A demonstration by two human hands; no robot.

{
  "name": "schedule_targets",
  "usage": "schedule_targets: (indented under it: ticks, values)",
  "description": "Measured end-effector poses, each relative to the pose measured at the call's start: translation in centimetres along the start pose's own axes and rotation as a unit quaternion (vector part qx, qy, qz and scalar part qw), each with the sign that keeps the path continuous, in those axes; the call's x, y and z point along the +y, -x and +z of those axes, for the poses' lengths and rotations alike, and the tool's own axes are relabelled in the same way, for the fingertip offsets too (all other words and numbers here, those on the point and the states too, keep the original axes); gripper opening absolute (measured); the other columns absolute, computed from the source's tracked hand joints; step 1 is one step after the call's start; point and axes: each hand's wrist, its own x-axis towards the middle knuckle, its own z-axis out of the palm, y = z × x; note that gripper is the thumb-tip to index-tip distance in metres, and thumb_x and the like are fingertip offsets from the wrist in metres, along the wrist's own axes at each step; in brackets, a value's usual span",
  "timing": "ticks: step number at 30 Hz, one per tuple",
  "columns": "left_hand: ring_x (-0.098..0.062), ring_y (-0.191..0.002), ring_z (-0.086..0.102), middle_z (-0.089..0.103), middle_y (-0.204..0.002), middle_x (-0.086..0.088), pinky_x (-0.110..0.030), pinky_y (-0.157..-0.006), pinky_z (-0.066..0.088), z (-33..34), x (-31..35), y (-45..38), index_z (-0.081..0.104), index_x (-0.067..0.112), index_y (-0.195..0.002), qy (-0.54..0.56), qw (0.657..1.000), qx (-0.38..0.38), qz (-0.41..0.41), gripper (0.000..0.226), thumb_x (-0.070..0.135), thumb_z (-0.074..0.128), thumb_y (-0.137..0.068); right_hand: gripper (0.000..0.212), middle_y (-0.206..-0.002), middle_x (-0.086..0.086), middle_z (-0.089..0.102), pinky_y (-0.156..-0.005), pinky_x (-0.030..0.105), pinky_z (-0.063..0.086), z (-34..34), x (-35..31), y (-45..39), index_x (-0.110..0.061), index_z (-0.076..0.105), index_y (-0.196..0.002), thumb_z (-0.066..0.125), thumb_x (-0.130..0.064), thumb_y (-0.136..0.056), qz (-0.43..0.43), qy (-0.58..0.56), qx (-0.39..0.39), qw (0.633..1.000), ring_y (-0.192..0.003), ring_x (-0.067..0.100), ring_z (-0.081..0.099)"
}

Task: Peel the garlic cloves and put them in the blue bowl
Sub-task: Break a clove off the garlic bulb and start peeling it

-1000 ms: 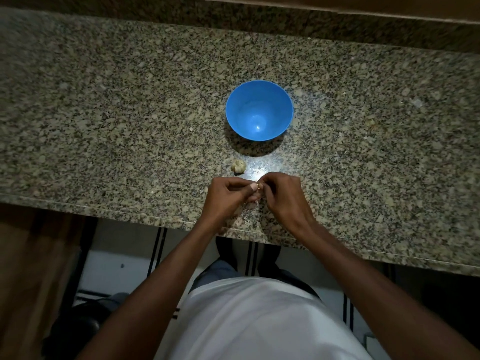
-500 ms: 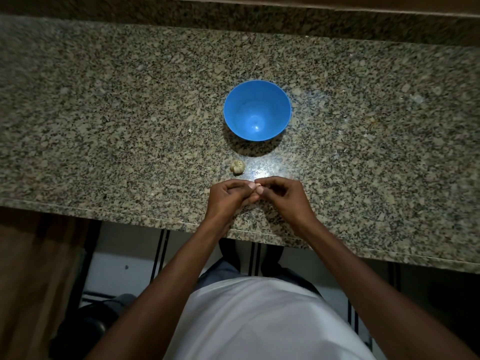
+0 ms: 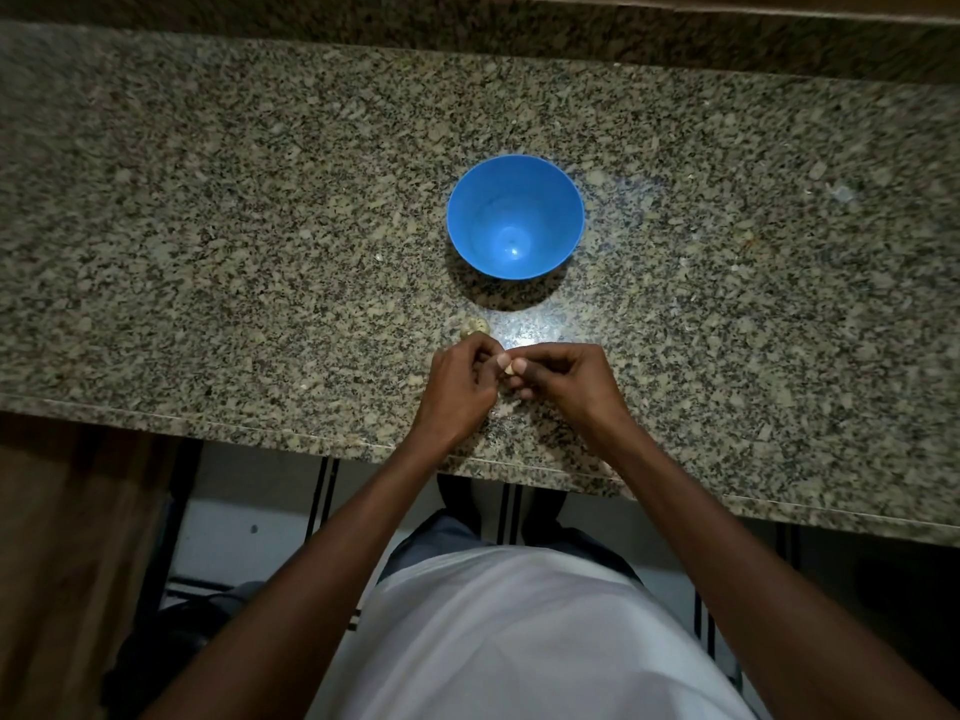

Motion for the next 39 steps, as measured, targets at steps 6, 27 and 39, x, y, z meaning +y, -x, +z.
schedule_targets:
  ticks: [6, 27, 39]
  values:
    - [-0.019, -0.089, 0.074, 0.075, -0.094, -0.004, -0.030, -0.073, 0.061, 0.6, -0.9, 0.0, 0.070, 0.012, -0.100, 0.118, 0.989, 0.027, -0.086, 0.004, 0.015, 0.068, -0.101, 0.018, -0.098, 0.018, 0.080, -0.081, 0.029, 0.064, -0.3, 0.1, 0.5, 0.002, 0.077, -0.111, 0.071, 0.002, -0.095, 0.051, -0.121, -0.028, 0.991, -0.091, 0.024, 0.077]
    - [-0.005, -0.095, 0.070, 0.073, -0.107, 0.002, -0.026, -0.084, 0.061, -0.1, -2.1, 0.9, 0.078, 0.016, -0.101, 0.048, 0.998, 0.038, 0.007, 0.012, 0.011, 0.078, -0.090, 0.020, -0.090, 0.013, 0.080, -0.082, 0.041, 0.064, -0.8, 1.3, 0.9, -0.004, 0.078, -0.098, 0.089, -0.008, -0.081, 0.027, 0.017, 0.029, 0.999, -0.086, 0.027, 0.079]
    - [-0.027, -0.076, 0.077, 0.078, -0.082, -0.014, -0.035, -0.072, 0.064, 1.3, -0.8, 1.8, 0.077, -0.001, -0.096, 0.274, 0.949, 0.079, -0.134, 0.018, 0.015, 0.082, -0.089, 0.021, -0.097, 0.013, 0.081, -0.086, 0.035, 0.064, 1.1, 0.7, 1.4, -0.002, 0.078, -0.110, 0.081, -0.010, -0.091, 0.035, -0.047, 0.040, 0.997, -0.094, 0.024, 0.079]
